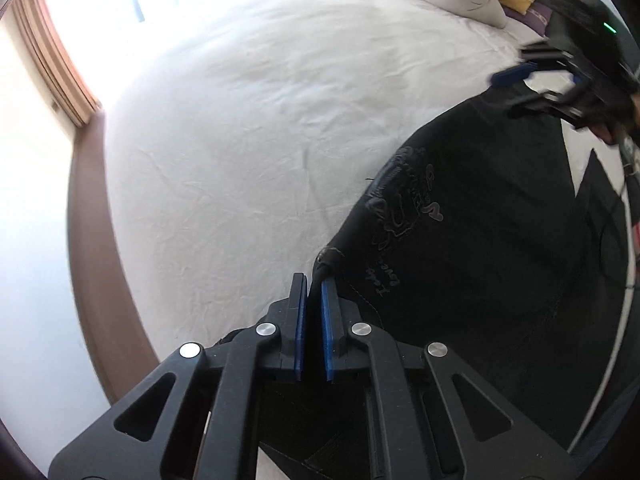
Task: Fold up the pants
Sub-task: 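Grasp the jeans waistband with the right tool while the left tool grasps the seam, then lift the jeans with both tools, raising the waistband up off the bed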
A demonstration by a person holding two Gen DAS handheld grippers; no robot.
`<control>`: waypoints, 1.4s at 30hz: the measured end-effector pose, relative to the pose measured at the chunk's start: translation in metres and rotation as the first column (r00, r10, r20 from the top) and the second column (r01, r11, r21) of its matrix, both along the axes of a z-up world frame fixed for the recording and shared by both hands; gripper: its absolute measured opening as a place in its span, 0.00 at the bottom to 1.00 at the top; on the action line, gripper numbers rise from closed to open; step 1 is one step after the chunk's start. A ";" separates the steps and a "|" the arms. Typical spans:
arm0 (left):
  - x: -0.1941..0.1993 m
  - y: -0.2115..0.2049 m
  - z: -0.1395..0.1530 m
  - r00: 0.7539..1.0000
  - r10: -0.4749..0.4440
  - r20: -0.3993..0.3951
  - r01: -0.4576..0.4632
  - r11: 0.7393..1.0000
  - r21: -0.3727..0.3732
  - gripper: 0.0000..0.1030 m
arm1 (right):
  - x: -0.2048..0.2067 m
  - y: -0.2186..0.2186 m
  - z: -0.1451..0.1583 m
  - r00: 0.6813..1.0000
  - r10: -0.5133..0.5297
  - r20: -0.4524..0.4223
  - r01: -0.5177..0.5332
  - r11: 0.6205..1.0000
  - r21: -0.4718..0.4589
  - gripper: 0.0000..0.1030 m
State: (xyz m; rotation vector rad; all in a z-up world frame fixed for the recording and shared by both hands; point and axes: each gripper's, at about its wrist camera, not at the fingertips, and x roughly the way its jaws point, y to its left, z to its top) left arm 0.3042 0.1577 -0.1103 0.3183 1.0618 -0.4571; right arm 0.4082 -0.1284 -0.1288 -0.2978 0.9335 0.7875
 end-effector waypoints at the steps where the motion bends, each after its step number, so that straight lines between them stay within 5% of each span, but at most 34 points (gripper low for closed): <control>1: -0.005 0.000 0.003 1.000 -0.003 0.022 0.003 1.000 0.007 0.05 | 0.007 0.005 -0.003 1.000 0.015 -0.007 -0.015 1.000 -0.014 0.43; 17: -0.044 -0.022 0.019 0.985 -0.045 0.166 0.038 0.998 0.047 0.02 | 0.034 0.062 -0.039 0.973 0.227 -0.037 -0.230 0.944 -0.236 0.43; 19: -0.043 -0.023 0.017 0.986 -0.042 0.163 0.036 0.999 0.040 0.02 | 0.038 0.064 -0.043 0.972 0.228 -0.063 -0.237 0.939 -0.248 0.31; 24: -0.044 -0.023 0.015 0.987 -0.025 0.162 0.022 0.999 0.023 0.02 | 0.035 0.067 -0.043 0.969 0.227 -0.093 -0.244 0.938 -0.248 0.12; 28: -0.051 -0.026 0.019 0.986 -0.018 0.168 0.016 1.000 0.015 0.02 | 0.028 0.066 -0.037 0.975 0.210 -0.075 -0.222 0.946 -0.235 0.07; 42: -0.107 -0.048 0.046 0.981 -0.024 0.191 0.029 0.999 -0.024 0.02 | -0.043 0.058 0.008 0.988 0.151 0.016 -0.148 0.980 -0.130 0.04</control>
